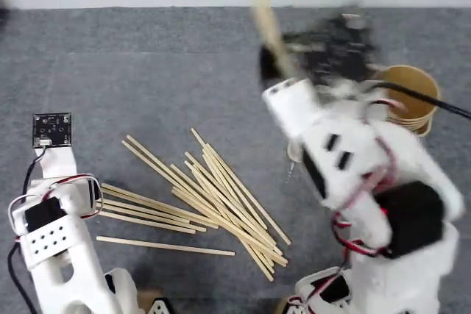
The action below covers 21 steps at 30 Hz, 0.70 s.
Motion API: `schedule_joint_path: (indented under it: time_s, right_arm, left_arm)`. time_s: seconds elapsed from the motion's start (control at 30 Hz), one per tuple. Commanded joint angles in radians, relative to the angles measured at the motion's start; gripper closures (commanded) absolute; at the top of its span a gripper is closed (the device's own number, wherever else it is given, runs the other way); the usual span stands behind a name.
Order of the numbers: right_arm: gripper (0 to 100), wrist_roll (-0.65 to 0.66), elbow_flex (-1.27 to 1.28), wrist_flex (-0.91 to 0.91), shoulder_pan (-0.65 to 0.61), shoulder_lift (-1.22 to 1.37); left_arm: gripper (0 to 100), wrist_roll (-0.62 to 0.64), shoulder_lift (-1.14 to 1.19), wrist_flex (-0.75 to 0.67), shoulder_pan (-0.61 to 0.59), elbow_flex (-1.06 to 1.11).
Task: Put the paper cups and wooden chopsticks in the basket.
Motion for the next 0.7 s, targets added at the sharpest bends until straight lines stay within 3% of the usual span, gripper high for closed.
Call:
schedule_joint_path:
  time_s: [0.0, 0.2, 0.4, 0.67]
  right_arm:
    - [99.0, -0.012, -0.028, -0.116, 0.099, -0.024]
    - [99.0, -0.095, 0.290, -0.450, 0.237, -0.074]
    - [99.1, -0.095, 0.700, -0.822, 0.274, -0.156]
    - [98.5, -0.095, 0.982, -0.941, 0.272, -0.179]
  left_arm:
    - [84, 0.009, -0.034, -0.023, 0.000, -0.013]
    - [84, 0.009, -0.034, -0.023, 0.000, -0.013]
    - [84, 0.009, -0.034, -0.023, 0.000, -0.013]
    - [84, 0.009, -0.034, -0.023, 0.000, -0.012]
